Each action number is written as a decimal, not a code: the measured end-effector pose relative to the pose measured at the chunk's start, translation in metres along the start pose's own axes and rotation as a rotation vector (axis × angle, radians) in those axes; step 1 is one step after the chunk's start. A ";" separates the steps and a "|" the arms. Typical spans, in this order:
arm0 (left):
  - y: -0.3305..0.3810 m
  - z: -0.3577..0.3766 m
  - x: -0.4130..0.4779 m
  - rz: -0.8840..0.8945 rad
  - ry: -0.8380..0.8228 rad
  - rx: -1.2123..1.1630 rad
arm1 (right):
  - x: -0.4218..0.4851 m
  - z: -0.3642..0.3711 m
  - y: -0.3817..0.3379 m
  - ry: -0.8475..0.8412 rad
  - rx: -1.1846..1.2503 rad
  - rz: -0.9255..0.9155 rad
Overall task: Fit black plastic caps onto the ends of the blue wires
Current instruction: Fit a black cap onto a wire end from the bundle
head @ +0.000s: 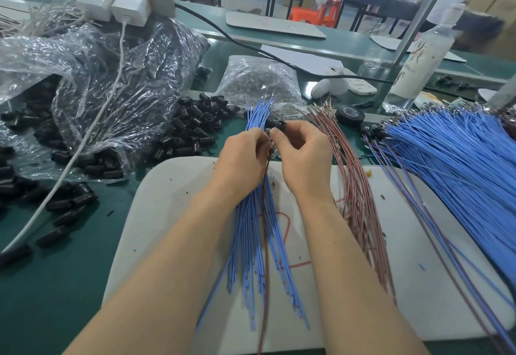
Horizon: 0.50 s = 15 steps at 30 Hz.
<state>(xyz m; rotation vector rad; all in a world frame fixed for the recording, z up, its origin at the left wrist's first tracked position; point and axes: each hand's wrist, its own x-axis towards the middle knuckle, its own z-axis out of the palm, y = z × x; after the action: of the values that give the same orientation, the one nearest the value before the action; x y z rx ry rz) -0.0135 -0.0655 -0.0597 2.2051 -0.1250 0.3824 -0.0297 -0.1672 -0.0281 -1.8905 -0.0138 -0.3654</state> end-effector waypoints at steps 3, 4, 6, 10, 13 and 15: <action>0.001 -0.001 -0.001 0.014 0.001 0.002 | -0.001 0.001 -0.001 0.019 0.020 -0.017; 0.001 -0.001 -0.001 0.021 0.002 0.000 | 0.000 0.001 -0.001 0.019 0.020 -0.019; 0.001 -0.002 -0.001 0.032 0.010 -0.023 | 0.002 0.001 0.000 0.005 0.005 -0.016; 0.001 -0.001 -0.001 0.038 0.024 -0.085 | 0.007 -0.003 0.002 0.003 0.023 0.007; 0.000 0.000 0.001 0.058 0.039 -0.082 | 0.009 -0.004 0.004 -0.006 0.016 0.025; 0.000 -0.001 0.001 0.054 0.062 -0.104 | 0.010 -0.004 0.005 -0.022 -0.001 0.024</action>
<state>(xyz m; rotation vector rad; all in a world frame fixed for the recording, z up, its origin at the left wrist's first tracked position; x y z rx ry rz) -0.0125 -0.0646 -0.0592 2.0881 -0.1671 0.4636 -0.0207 -0.1741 -0.0290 -1.8942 -0.0055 -0.3279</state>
